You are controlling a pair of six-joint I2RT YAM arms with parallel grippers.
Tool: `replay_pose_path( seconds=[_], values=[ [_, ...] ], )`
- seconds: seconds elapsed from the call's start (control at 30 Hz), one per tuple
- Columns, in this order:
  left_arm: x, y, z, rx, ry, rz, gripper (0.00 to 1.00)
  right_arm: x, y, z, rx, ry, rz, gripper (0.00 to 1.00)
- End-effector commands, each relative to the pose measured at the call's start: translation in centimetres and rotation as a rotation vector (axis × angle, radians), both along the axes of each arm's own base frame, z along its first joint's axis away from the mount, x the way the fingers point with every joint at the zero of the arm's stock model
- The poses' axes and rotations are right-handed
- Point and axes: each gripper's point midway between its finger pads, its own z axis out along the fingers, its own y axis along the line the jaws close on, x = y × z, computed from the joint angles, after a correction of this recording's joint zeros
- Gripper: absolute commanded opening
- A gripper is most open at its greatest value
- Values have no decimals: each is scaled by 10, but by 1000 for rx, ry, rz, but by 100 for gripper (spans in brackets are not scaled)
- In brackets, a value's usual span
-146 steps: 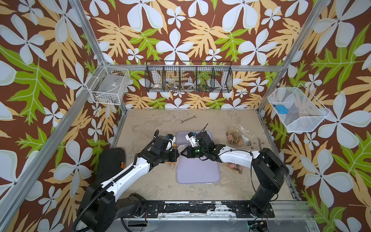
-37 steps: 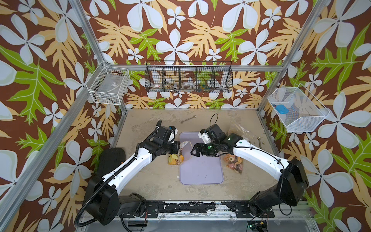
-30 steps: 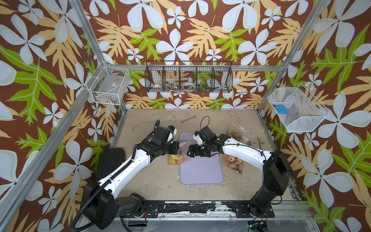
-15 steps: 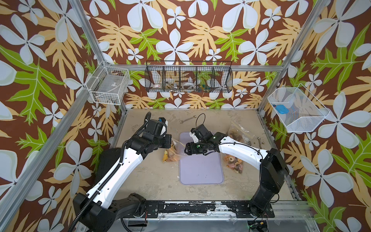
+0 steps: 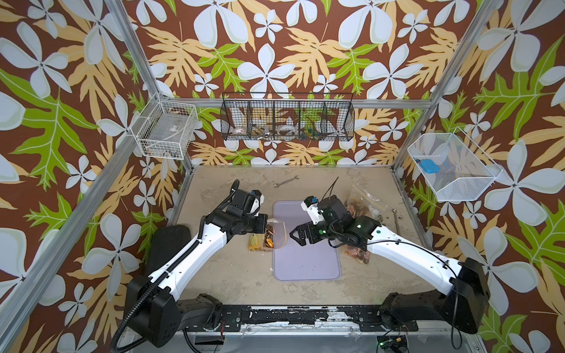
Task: Pour cookies out of the ziploc bag
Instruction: Open the ziploc bag at the center of the board, then adjust the ziploc bag at the center of the board.
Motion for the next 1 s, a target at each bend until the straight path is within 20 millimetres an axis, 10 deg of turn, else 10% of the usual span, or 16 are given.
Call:
replay_pose_path(
  seconds=[0.0, 0.2, 0.97],
  values=[
    [10, -8, 10, -18, -43, -30, 0, -10, 12, 28, 70, -157, 123, 100],
    [17, -14, 12, -19, -35, -52, 0, -42, 56, 53, 126, -279, 329, 98],
    [23, -26, 5, -59, -19, -74, 0, -12, 122, -33, 126, -128, 282, 64]
  ],
)
